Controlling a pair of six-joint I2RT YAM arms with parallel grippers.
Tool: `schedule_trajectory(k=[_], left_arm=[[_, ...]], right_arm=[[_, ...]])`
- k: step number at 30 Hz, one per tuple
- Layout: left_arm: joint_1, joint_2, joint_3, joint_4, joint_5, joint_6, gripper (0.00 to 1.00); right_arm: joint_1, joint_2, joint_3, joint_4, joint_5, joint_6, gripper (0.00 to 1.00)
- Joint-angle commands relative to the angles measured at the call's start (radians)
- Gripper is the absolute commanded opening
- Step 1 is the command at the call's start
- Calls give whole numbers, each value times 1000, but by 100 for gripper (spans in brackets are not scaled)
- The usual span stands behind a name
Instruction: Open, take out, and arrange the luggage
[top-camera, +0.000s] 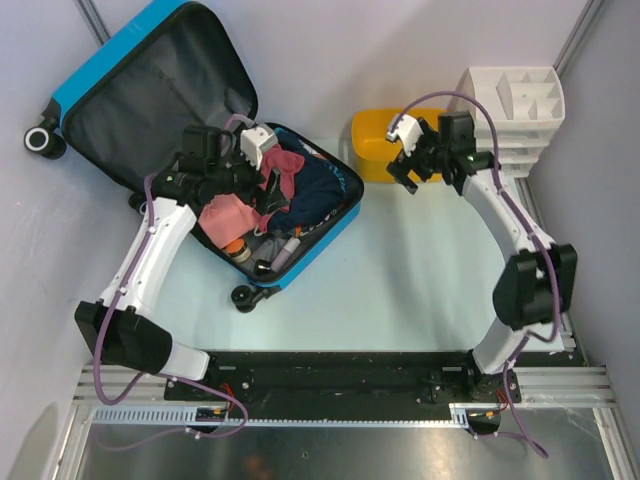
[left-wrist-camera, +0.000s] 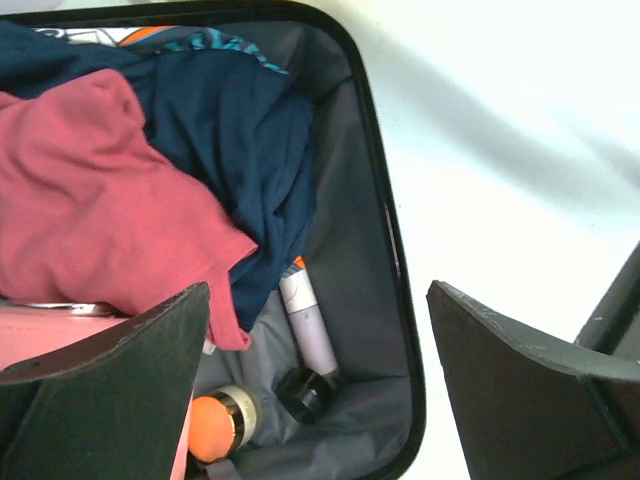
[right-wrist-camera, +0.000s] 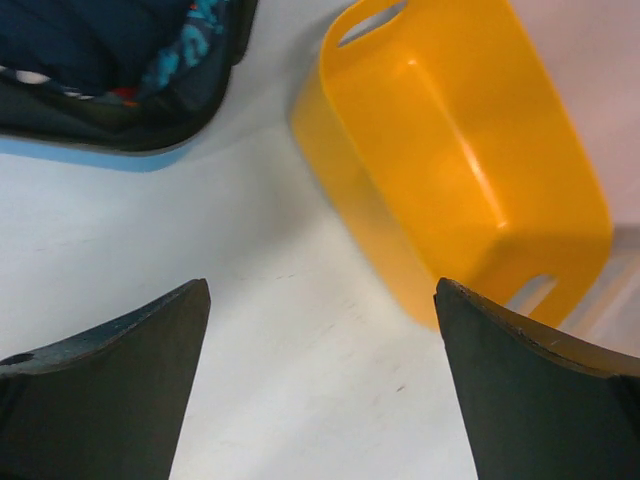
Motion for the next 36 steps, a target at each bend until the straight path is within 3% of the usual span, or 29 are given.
schedule_trajectory(k=[1, 9, 16, 18, 22, 24, 27, 28, 29, 36], left_arm=[[-5, -31, -19, 1, 131, 12, 94], [-5, -65, -68, 1, 82, 98, 95], [-5, -61, -82, 1, 47, 102, 95], [-5, -53, -74, -1, 30, 105, 95], [-4, -38, -51, 1, 28, 105, 94], [-4, -30, -42, 1, 29, 107, 94], [-5, -8, -21, -1, 28, 105, 94], [-4, 2, -10, 1, 35, 105, 94], [-4, 10, -5, -1, 36, 102, 94], [7, 82, 78, 2, 25, 53, 94]], right_arm=[[-12, 175, 205, -92, 25, -239, 100], [-32, 540, 609, -244, 19, -371, 100], [-40, 696, 680, -309, -6, -527, 96], [-42, 715, 688, -341, -9, -535, 87], [-43, 709, 652, -352, -11, -546, 57], [-42, 694, 606, -291, 5, -532, 51], [-40, 643, 545, -159, 14, -507, 25], [-40, 628, 527, -119, 14, -488, 5], [-37, 594, 507, -35, 15, -477, 0], [0, 465, 508, 9, -29, -429, 0]])
